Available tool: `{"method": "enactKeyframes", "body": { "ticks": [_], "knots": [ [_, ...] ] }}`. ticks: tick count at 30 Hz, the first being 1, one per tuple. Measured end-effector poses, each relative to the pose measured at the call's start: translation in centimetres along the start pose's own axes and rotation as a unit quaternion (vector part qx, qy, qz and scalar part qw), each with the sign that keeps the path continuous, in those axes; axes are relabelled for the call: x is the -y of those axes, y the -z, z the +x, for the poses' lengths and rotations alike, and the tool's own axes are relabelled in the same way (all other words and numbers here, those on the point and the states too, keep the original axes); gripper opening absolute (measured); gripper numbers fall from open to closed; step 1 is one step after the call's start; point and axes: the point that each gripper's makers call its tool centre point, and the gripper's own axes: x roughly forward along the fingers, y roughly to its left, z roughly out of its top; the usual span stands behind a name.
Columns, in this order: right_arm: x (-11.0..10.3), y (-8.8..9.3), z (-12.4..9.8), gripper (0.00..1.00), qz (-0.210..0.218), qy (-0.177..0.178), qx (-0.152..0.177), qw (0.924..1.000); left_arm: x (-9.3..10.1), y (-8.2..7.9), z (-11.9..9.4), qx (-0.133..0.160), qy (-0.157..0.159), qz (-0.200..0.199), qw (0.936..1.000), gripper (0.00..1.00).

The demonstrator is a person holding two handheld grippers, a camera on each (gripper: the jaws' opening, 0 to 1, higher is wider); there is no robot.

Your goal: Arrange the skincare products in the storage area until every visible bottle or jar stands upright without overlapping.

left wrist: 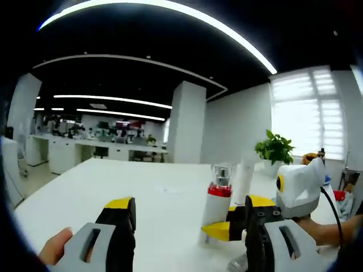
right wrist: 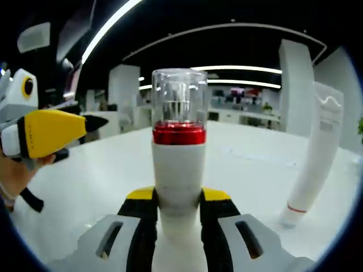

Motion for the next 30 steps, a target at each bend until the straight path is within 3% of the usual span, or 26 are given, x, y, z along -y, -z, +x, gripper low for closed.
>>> {"method": "enactKeyframes", "body": {
  "ticks": [7, 30],
  "knots": [
    [2.0, 0.1, 0.2, 0.27, 0.008, 0.036, 0.004, 0.9993, 0.5, 1.2, 0.3, -0.013, 0.001, 0.012, 0.9998, 0.80],
    [8.2, 0.4, -0.3, 0.27, 0.029, 0.136, -0.009, 0.9902, 1.7, 2.1, 0.7, -0.029, 0.012, 0.022, 0.9993, 0.80]
  ]
}}
